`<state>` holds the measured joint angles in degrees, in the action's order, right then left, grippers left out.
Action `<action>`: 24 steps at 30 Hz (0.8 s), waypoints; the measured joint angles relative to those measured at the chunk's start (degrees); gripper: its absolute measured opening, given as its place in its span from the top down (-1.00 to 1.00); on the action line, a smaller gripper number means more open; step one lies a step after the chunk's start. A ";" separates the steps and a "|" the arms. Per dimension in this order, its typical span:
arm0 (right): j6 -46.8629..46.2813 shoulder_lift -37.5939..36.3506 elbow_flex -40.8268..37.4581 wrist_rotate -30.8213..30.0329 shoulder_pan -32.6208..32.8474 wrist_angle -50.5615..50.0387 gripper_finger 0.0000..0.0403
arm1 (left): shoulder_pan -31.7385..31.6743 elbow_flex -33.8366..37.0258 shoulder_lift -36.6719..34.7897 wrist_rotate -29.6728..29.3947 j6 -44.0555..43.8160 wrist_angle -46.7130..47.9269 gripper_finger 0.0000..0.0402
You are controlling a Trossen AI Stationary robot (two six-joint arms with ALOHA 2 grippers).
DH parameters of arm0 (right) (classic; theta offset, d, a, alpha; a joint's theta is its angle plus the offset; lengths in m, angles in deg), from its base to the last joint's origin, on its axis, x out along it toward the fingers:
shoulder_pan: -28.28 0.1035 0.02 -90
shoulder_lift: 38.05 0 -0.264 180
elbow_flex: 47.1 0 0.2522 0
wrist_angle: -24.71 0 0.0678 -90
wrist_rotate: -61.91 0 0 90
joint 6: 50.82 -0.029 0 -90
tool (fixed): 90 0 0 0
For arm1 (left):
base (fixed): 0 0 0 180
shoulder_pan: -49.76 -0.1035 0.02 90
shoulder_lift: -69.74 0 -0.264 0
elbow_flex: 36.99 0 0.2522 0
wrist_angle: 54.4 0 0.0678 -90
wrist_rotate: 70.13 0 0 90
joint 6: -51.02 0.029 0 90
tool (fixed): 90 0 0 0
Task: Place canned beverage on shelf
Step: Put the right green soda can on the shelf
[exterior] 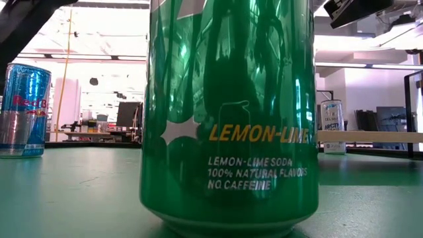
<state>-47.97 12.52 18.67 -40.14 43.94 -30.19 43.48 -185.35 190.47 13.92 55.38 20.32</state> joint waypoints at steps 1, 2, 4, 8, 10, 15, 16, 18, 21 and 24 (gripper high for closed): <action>-0.02 0.00 0.00 0.00 0.00 0.00 0.85 | -0.02 0.00 -0.33 -0.40 -0.37 2.47 -0.66; -0.16 0.02 0.00 0.00 0.00 0.01 0.85 | 0.02 0.02 -0.57 -0.83 -0.91 5.40 -0.66; -1.31 0.08 0.00 0.00 0.00 0.00 0.85 | 0.30 0.02 -1.07 -2.23 -2.38 10.56 -0.66; -1.77 0.09 0.00 0.00 0.00 0.00 0.85 | 2.11 0.59 -2.68 -9.59 -5.59 17.72 -0.66; -1.49 0.09 0.00 0.00 0.00 0.00 0.85 | 3.46 1.97 -4.44 -13.35 -6.92 19.59 -0.66; -1.00 0.11 0.00 0.00 -0.03 0.04 0.85 | 6.64 9.67 -13.57 -17.98 -10.45 19.70 -0.66; -0.96 0.09 0.00 0.00 -0.04 0.00 0.85 | 7.11 12.66 -16.20 -18.49 -11.35 18.77 -0.66; -0.95 0.09 0.00 0.01 -0.02 -0.01 0.85 | 7.97 20.03 -22.21 -19.02 -14.12 15.92 -0.66; -0.91 0.11 0.00 0.02 -0.02 -0.02 0.85 | 9.30 34.27 -33.33 -18.85 -19.19 8.41 -0.66; -0.82 0.10 0.00 0.02 -0.02 -0.02 0.85 | 11.16 48.89 -44.35 -17.32 -23.12 -0.13 -0.66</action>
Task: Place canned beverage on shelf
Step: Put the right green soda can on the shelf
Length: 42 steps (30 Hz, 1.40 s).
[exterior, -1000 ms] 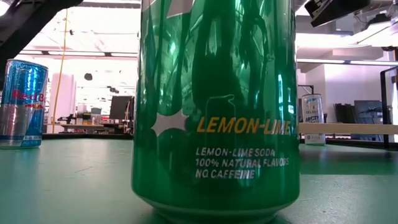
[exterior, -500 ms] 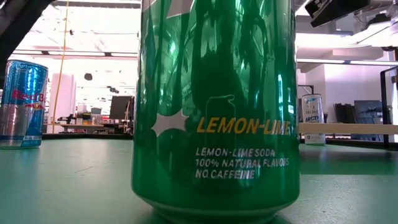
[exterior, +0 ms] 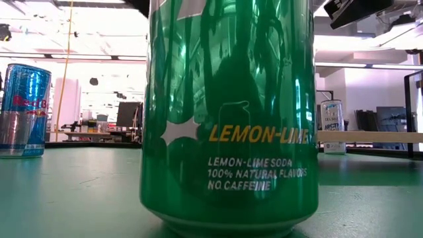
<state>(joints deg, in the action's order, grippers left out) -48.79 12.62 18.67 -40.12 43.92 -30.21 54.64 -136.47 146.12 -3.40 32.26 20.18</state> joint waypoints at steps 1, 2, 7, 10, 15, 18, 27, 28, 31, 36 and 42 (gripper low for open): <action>0.07 -0.01 0.00 0.00 0.00 0.02 0.85 | 0.67 4.32 -3.28 1.10 -1.05 -3.18 -0.66; 0.14 0.01 0.00 -0.02 -0.04 0.00 0.85 | 1.44 8.07 -6.17 2.31 -2.06 -6.23 -0.66; 1.32 -0.01 0.00 0.00 -0.04 0.02 0.85 | 6.61 19.16 -15.67 6.39 -5.00 -15.94 -0.66; 1.52 0.00 0.00 -0.02 -0.04 0.40 0.85 | 9.73 20.63 -16.74 3.32 -4.64 -17.37 -0.66; 1.49 0.75 0.00 0.00 -0.04 5.02 0.85 | 12.45 21.49 -15.18 0.76 -2.13 -17.97 -0.66; 1.06 2.23 0.00 0.00 -0.04 8.39 0.85 | 12.53 22.47 -13.13 0.31 -0.66 -17.89 -0.66; 9.10 10.43 -0.02 -0.01 -0.22 15.45 0.85 | 12.55 30.08 -11.89 0.45 5.03 -24.96 -0.66; 9.80 11.17 -0.02 0.00 -0.40 16.44 0.85 | 12.64 31.05 -12.78 0.43 5.04 -24.99 -0.66; 11.04 12.64 -0.01 0.00 -1.13 20.16 0.85 | 12.63 34.04 -16.13 0.05 5.03 -28.45 -0.66; 11.70 12.81 0.82 -0.07 -3.68 21.04 0.80 | 12.32 39.36 -21.21 0.75 5.89 -34.46 -0.66; 8.97 9.72 2.45 0.04 -6.46 17.75 0.53 | 12.16 42.11 -23.13 -0.84 6.43 -40.39 -0.66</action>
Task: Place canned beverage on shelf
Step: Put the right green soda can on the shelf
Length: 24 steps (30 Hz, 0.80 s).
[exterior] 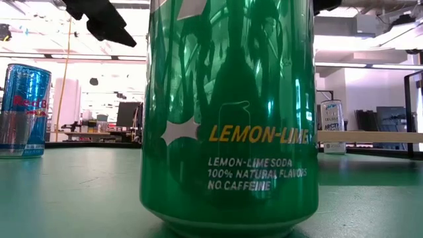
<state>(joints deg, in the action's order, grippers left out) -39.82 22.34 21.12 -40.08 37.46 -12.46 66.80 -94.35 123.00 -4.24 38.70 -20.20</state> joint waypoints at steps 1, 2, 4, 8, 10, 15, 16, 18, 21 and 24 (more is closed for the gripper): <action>-1.34 -0.37 0.13 0.51 -0.10 -1.02 0.46 | 0.00 0.63 0.21 0.04 1.35 -2.27 -0.66; -2.81 -0.66 0.22 1.62 -0.07 -2.65 0.39 | 0.00 1.32 0.35 0.30 2.79 -4.60 -0.66; -6.45 -0.95 0.45 4.60 0.54 -5.14 0.24 | 0.00 3.18 0.63 0.74 6.27 -8.80 -0.66; -14.73 -0.77 0.50 7.83 4.47 -8.60 -0.09 | -1.15 7.65 1.03 2.44 12.13 -20.51 -0.66; -18.10 -0.40 0.49 7.83 7.41 -9.52 -0.23 | -2.38 10.14 1.20 5.54 14.13 -28.13 -0.66; -24.94 -0.40 1.40 8.49 15.48 -9.63 -0.37 | -5.82 13.85 0.42 9.89 15.53 -35.71 -0.66; -26.61 -0.40 1.96 8.85 17.02 -9.68 -0.37 | -6.73 13.85 -0.11 9.89 15.13 -35.67 -0.66; -29.96 -0.40 3.35 9.31 19.75 -10.25 -0.37 | -8.40 13.82 -0.76 9.94 14.14 -35.48 -0.66; -35.61 -0.47 4.54 9.29 23.94 -11.61 -0.37 | -10.38 13.82 -1.39 9.98 12.57 -35.46 -0.66; -40.01 -0.37 4.54 9.27 27.89 -12.98 -0.37 | -11.62 13.82 -1.55 10.00 11.94 -35.46 -0.66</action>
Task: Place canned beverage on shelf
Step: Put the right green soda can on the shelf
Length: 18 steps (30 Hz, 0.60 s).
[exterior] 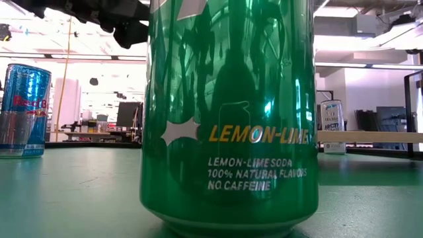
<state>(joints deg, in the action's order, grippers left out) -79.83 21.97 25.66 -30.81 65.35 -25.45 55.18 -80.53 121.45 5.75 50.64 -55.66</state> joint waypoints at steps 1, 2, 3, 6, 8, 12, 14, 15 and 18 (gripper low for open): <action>-1.41 0.12 0.00 0.00 1.23 -0.23 -0.37 | -0.25 0.00 0.02 0.02 -0.09 0.11 -0.66; -2.66 0.28 0.00 0.00 2.40 -0.22 -0.37 | -0.44 0.00 0.02 0.11 -0.23 0.09 -0.66; -3.33 0.37 0.00 -0.05 3.56 -0.25 -0.37 | -0.59 0.00 0.02 0.11 -0.45 0.05 -0.66; -5.48 0.42 -0.02 -0.30 6.95 -0.02 -0.37 | -1.06 0.00 0.02 0.13 -2.04 0.08 -0.66; -6.71 0.31 -0.02 -0.94 9.47 0.20 -0.37 | -1.19 0.00 0.02 -0.33 -3.49 0.07 -0.66; -10.27 0.02 -0.02 -5.41 16.62 0.88 -0.37 | -1.19 0.00 0.02 -2.05 -7.08 0.09 -0.66; -12.28 0.06 -0.02 -8.19 21.05 1.21 -0.37 | -1.19 0.00 0.02 -2.72 -8.76 0.11 -0.66; -13.62 0.08 -0.02 -9.98 23.36 1.20 -0.37 | -1.19 0.00 0.02 -3.03 -9.47 0.11 -0.66; -16.78 0.06 -0.02 -17.15 30.29 1.09 -0.37 | -1.19 0.00 0.02 -4.25 -11.36 0.11 -0.66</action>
<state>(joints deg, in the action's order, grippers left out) -96.61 22.03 25.64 -47.96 95.64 -24.35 53.99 -80.53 121.47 1.50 39.28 -55.55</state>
